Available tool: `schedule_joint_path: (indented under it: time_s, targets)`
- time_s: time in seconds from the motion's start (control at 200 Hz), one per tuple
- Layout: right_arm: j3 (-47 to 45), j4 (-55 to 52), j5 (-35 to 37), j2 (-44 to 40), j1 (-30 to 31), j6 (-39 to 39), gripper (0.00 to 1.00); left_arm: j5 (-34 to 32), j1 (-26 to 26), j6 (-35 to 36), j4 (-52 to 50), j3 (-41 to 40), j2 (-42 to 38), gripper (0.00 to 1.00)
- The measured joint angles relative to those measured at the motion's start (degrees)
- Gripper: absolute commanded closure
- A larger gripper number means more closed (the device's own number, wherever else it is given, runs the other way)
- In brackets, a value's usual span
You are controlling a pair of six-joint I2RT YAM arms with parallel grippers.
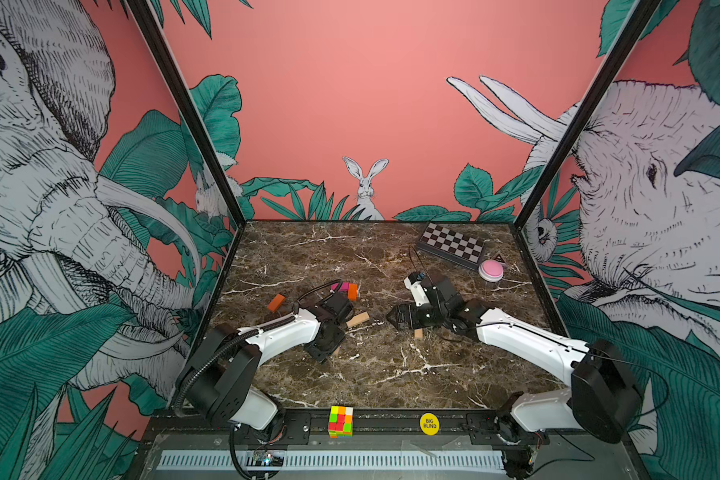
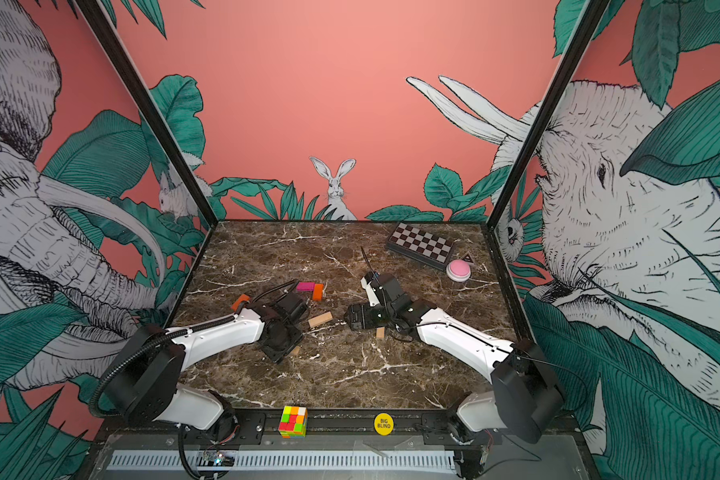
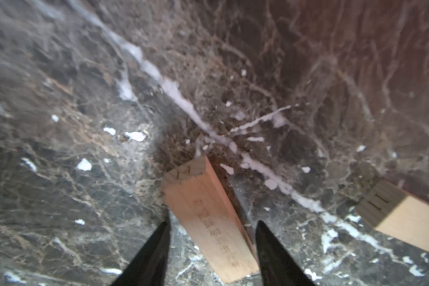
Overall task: Assemble the letter p with building blocks
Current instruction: Pick up the building block from the center of the board.
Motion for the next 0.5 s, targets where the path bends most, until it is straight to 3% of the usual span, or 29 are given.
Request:
schedule_joint_path:
  time_s: [0.115,0.16,0.225,0.265,0.5]
  targets:
    - [0.0,0.0,0.02,0.0,-0.02,0.0,0.02,-0.17,0.0,-0.17,0.24,0.04,0.55,0.53]
    - [0.0,0.0,0.02,0.0,-0.02,0.0,0.02,-0.22,0.0,-0.11,0.02,0.26,0.83,0.63]
    - [0.0,0.0,0.02,0.0,-0.02,0.02,0.02,-0.57,-0.02,0.57,-0.39,0.83,1.46,0.66]
    - [0.0,-0.02,0.02,0.0,-0.02,0.0,0.02,-0.9,-0.02,0.81,-0.63,1.16,1.86,0.75]
    - [0.0,0.0,0.0,0.0,-0.02,0.02,0.02,-3.15,1.18,7.76,-3.5,4.22,2.84,0.86]
